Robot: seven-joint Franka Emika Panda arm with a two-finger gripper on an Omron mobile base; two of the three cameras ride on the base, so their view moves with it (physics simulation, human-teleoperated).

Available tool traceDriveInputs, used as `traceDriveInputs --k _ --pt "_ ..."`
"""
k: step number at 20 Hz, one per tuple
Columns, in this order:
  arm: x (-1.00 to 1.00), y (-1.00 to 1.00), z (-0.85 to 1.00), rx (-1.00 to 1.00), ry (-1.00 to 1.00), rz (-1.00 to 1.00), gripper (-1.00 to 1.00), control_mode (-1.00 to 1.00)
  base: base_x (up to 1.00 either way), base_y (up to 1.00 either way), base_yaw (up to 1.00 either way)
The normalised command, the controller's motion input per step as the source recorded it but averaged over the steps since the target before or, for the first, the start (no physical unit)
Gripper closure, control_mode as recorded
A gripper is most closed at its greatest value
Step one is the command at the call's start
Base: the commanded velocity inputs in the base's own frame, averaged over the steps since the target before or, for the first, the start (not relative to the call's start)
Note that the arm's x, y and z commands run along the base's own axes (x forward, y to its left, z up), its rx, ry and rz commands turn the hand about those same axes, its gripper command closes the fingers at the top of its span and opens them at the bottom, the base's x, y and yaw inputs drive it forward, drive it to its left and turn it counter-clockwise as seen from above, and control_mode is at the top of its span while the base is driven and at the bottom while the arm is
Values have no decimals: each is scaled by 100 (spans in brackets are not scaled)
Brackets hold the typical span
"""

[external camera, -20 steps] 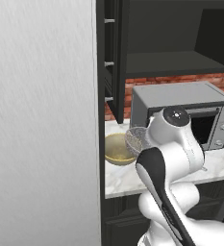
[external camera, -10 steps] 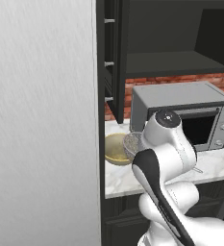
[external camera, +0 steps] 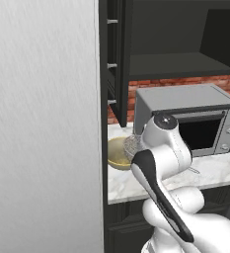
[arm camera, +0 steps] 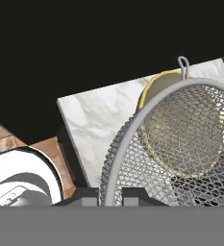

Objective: Open the cabinet and setup a tea strainer by placing it in the bowl upright.

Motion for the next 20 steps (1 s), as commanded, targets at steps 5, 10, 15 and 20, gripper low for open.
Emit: traceDriveInputs --k 5,10,15,20 --pt "49 4 -34 -1 3 0 100 -100 0 0 0" --pt "55 14 -29 0 0 0 100 -100 0 0 0" --pt "48 15 -24 0 0 0 100 -100 0 0 0" --pt "45 8 -21 0 0 0 100 -100 0 0 0"
